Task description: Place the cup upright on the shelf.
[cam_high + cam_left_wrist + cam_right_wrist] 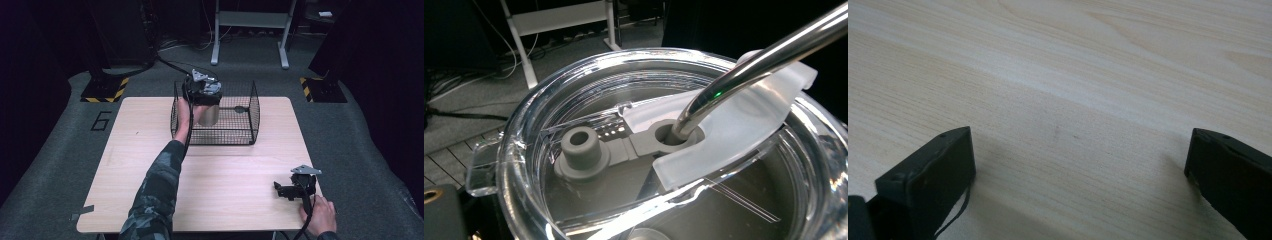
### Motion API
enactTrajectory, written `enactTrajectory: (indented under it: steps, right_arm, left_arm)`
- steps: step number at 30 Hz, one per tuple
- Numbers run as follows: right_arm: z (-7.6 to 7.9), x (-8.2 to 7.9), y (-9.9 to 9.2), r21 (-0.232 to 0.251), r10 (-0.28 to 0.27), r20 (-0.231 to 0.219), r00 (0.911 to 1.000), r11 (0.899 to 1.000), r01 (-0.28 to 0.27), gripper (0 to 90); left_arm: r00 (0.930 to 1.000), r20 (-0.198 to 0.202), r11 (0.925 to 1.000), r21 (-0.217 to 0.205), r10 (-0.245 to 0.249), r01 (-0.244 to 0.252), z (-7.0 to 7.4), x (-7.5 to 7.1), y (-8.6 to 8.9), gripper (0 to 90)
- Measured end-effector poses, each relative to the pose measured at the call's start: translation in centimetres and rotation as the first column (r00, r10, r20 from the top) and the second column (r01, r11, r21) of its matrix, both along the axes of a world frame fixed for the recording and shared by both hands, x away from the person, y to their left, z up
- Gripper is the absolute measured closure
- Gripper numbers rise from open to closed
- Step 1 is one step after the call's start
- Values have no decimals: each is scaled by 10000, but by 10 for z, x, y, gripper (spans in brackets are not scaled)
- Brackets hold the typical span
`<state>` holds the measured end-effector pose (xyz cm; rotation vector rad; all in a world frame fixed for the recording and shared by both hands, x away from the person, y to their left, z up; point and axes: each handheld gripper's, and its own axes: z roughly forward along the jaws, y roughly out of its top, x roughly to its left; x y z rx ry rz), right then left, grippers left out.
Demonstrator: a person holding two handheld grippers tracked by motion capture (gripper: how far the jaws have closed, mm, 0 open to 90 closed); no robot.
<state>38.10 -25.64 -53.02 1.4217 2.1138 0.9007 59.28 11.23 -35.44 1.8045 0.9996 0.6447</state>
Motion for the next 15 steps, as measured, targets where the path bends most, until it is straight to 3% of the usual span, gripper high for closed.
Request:
enactTrajectory:
  steps: [15]
  right_arm:
    - [0, 0, 0, -1, -40, 10, 10000, 10000, 40, 0]
  left_arm:
    - [9969, -641, 9979, 487, 456, -425, -33, 17, -14, 39]
